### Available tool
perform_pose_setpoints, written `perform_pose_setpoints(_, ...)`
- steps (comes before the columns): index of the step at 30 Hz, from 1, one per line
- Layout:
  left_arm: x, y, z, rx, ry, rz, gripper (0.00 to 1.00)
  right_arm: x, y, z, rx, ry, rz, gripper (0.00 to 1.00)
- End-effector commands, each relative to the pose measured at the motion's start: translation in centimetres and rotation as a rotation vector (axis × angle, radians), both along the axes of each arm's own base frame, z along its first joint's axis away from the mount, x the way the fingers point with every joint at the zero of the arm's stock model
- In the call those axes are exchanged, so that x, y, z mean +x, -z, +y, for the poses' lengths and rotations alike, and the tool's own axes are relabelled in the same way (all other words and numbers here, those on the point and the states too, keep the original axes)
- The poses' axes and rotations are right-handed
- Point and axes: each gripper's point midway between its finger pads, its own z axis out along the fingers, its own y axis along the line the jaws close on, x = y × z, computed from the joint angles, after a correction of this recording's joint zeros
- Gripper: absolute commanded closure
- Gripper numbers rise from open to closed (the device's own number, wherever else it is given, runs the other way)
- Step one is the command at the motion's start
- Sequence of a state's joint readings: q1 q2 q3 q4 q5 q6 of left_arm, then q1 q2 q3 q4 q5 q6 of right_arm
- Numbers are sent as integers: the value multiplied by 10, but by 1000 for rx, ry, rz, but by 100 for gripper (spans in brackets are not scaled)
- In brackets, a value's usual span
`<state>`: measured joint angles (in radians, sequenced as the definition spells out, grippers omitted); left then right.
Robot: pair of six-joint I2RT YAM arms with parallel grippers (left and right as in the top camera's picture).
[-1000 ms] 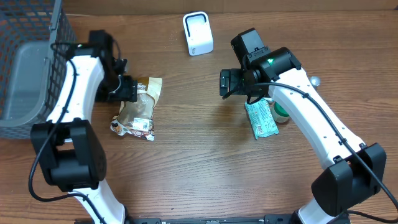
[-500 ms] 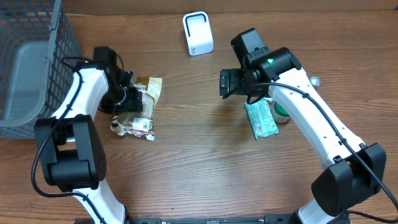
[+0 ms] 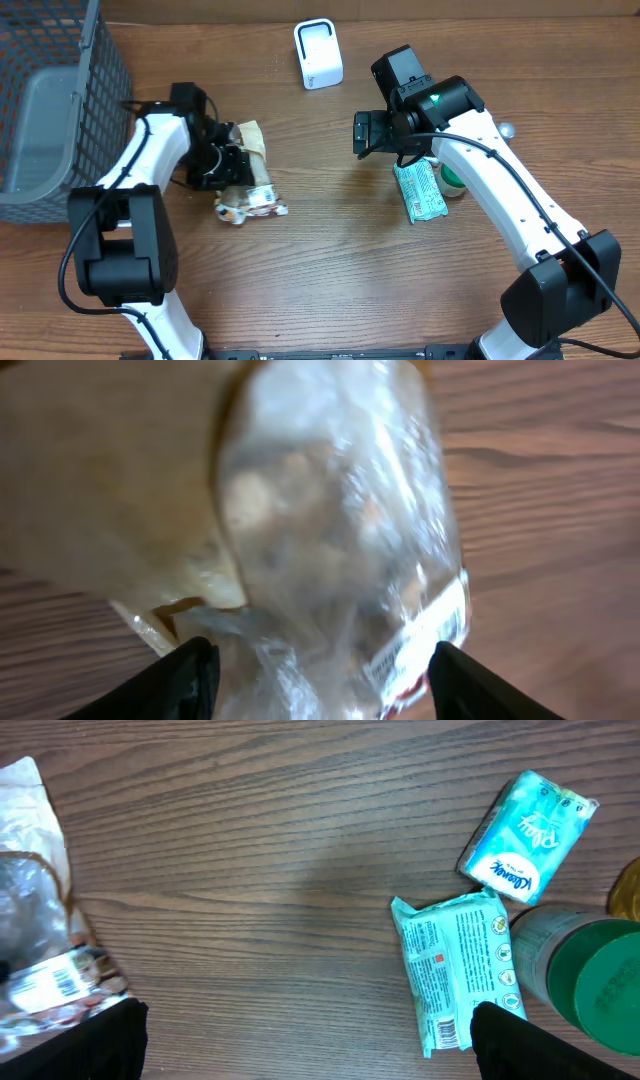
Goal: Scan the item barcode
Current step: 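Lift the Pantree bag off the table with the left gripper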
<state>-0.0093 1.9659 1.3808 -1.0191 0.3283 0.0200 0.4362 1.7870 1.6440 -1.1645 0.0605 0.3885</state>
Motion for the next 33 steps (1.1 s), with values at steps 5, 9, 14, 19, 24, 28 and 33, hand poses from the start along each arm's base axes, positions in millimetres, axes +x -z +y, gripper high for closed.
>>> perform_pose_setpoints(5,25,-26,-15,-53,-114,-39,14,5,-5,-4,-8,8,-23,0)
perform_pose_setpoints(9,36,-29,2,43,-233,-44,1,5,-5,-4,-8,8,-23,0)
perform_pose_setpoints(14,48,-28,10,87,-257,-96,0,5,-5,-4,-8,8,-23,0)
perform_pose_setpoints(19,55,-25,27,178,-283,-130,0,5,-5,-4,-8,8,-23,0)
perform_pose_setpoints(24,56,-23,28,181,-309,-131,3,5,-5,-4,-8,8,-23,0)
perform_pose_setpoints(28,61,-23,28,176,-329,-145,5,5,-5,-4,-8,8,-23,0)
perform_pose_setpoints(33,61,-18,31,201,-330,-141,8,5,-5,-4,-8,8,-23,0)
